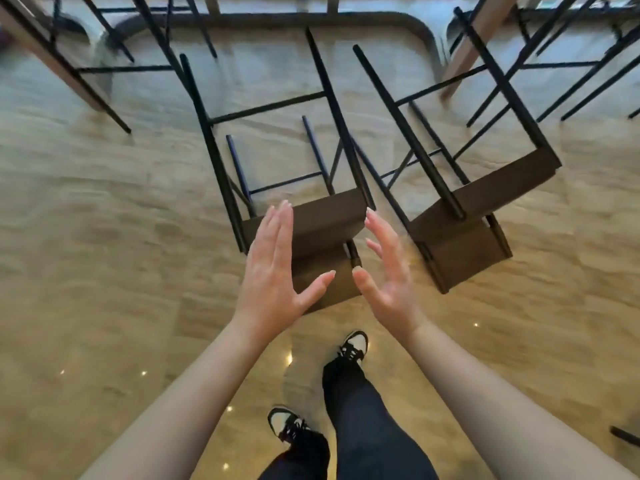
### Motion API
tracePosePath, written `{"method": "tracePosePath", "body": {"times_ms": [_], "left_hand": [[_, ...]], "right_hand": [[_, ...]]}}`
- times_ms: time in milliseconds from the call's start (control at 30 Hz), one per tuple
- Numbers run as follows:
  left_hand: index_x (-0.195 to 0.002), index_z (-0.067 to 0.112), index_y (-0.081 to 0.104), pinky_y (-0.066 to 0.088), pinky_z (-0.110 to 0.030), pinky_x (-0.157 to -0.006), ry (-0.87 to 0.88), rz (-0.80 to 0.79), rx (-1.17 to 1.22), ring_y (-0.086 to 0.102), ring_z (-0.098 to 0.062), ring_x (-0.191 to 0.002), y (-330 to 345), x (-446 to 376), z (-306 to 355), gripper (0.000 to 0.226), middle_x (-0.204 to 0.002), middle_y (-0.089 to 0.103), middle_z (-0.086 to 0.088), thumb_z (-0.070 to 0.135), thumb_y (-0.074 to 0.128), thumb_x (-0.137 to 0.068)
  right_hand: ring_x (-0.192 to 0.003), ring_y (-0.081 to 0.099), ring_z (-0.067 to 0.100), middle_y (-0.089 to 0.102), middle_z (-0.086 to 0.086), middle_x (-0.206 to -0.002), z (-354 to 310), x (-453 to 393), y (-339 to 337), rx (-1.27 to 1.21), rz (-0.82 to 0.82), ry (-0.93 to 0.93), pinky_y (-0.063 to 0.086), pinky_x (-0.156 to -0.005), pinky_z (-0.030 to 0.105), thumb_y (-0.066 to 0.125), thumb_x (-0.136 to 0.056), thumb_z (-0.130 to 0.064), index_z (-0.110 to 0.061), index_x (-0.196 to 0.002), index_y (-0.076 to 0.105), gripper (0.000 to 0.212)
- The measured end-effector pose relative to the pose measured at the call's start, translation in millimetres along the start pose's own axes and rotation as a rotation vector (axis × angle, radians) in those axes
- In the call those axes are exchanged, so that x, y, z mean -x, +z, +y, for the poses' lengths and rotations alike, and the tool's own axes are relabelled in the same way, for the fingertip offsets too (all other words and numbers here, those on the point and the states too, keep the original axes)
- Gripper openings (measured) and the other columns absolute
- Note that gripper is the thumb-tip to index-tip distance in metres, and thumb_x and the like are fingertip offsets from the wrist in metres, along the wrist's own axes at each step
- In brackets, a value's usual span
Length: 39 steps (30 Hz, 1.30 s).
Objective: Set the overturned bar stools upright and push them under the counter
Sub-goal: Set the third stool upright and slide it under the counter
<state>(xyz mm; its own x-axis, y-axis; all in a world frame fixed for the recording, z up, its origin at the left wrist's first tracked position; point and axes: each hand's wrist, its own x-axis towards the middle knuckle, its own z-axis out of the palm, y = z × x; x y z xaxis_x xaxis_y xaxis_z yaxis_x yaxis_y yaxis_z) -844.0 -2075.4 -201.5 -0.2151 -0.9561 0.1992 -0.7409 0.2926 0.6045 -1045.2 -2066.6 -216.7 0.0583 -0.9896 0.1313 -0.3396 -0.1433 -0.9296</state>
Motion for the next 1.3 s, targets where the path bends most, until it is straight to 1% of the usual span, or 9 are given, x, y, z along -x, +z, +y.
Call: {"method": "tracePosePath", "body": {"times_ms": [233,367,500,667,733,833,933,1133,1300], "left_hand": [[-0.16,0.011,0.008,0.005,-0.034,-0.124,-0.091,-0.136,-0.241,0.007,-0.023,-0.156,78,50,-74,0.096,-0.166,0.015,-0.011,0.048,0.06,-0.088],[-0.159,0.011,0.012,0.018,-0.043,-0.12,-0.146,-0.187,-0.358,0.017,-0.029,-0.153,160,53,-133,0.103,-0.164,0.019,-0.012,0.04,0.074,-0.082],[-0.156,0.01,0.02,0.023,-0.04,-0.114,-0.176,-0.25,-0.375,0.024,-0.029,-0.149,259,54,-200,0.106,-0.162,0.025,-0.012,0.042,0.082,-0.076],[-0.155,0.01,0.026,0.039,-0.033,-0.105,-0.159,-0.381,-0.458,0.036,-0.026,-0.147,379,78,-295,0.109,-0.162,0.029,-0.01,0.056,0.081,-0.073],[-0.156,0.012,0.023,0.042,-0.04,-0.107,-0.152,-0.448,-0.461,0.03,-0.026,-0.15,424,94,-326,0.101,-0.164,0.026,-0.009,0.052,0.076,-0.08],[-0.157,0.014,0.022,0.029,-0.047,-0.115,-0.148,-0.546,-0.5,0.021,-0.029,-0.153,490,124,-372,0.084,-0.166,0.021,-0.011,0.048,0.062,-0.093],[-0.158,0.013,0.019,0.013,-0.055,-0.117,-0.13,-0.623,-0.547,0.015,-0.035,-0.153,542,149,-406,0.087,-0.166,0.018,-0.015,0.055,0.058,-0.092],[-0.148,0.01,-0.032,-0.01,-0.075,-0.109,-0.102,-0.763,-0.684,-0.022,-0.049,-0.148,595,188,-435,0.104,-0.155,-0.035,-0.029,0.063,0.041,-0.096],[-0.142,0.007,-0.039,-0.006,-0.08,-0.106,-0.172,-0.761,-0.628,-0.05,-0.055,-0.126,609,192,-435,0.108,-0.139,-0.054,-0.032,0.055,0.047,-0.098]], "right_hand": [[-0.147,0.031,0.013,0.033,-0.003,-0.159,101,28,33,0.165,-0.134,0.106,0.037,-0.114,0.048,0.056,-0.094,-0.053,-0.022,-0.154,0.031,0.072],[-0.148,0.026,0.009,0.028,-0.005,-0.161,189,24,52,0.289,-0.281,0.21,0.03,-0.119,0.041,0.062,-0.091,-0.045,-0.024,-0.154,0.03,0.074],[-0.147,0.028,0.013,0.028,-0.004,-0.161,297,11,82,0.437,-0.381,0.163,0.03,-0.119,0.041,0.069,-0.09,-0.038,-0.024,-0.155,0.03,0.076],[-0.152,0.013,0.022,-0.002,-0.005,-0.167,453,19,130,0.695,-0.589,0.135,0.026,-0.119,0.053,0.078,-0.083,-0.025,-0.031,-0.158,0.009,0.102],[-0.151,0.015,0.027,-0.006,-0.005,-0.166,510,30,148,0.798,-0.664,0.115,0.018,-0.12,0.056,0.081,-0.079,-0.026,-0.034,-0.157,0.001,0.112],[-0.151,0.018,0.033,-0.004,0.002,-0.167,589,49,176,0.952,-0.776,-0.002,0.009,-0.117,0.056,0.079,-0.077,-0.03,-0.034,-0.157,-0.007,0.118],[-0.152,0.001,0.033,-0.006,0.009,-0.167,644,73,197,1.099,-0.944,-0.177,0.003,-0.117,0.064,0.073,-0.08,-0.029,-0.033,-0.157,-0.007,0.112],[-0.152,-0.006,0.038,-0.018,0.018,-0.162,686,92,216,1.237,-1.04,-0.2,0.004,-0.114,0.072,0.075,-0.082,-0.028,-0.026,-0.154,-0.019,0.119],[-0.152,-0.005,0.04,-0.021,0.02,-0.161,694,91,215,1.29,-1.029,-0.241,0.006,-0.111,0.074,0.077,-0.08,-0.034,-0.024,-0.156,-0.01,0.116]]}}
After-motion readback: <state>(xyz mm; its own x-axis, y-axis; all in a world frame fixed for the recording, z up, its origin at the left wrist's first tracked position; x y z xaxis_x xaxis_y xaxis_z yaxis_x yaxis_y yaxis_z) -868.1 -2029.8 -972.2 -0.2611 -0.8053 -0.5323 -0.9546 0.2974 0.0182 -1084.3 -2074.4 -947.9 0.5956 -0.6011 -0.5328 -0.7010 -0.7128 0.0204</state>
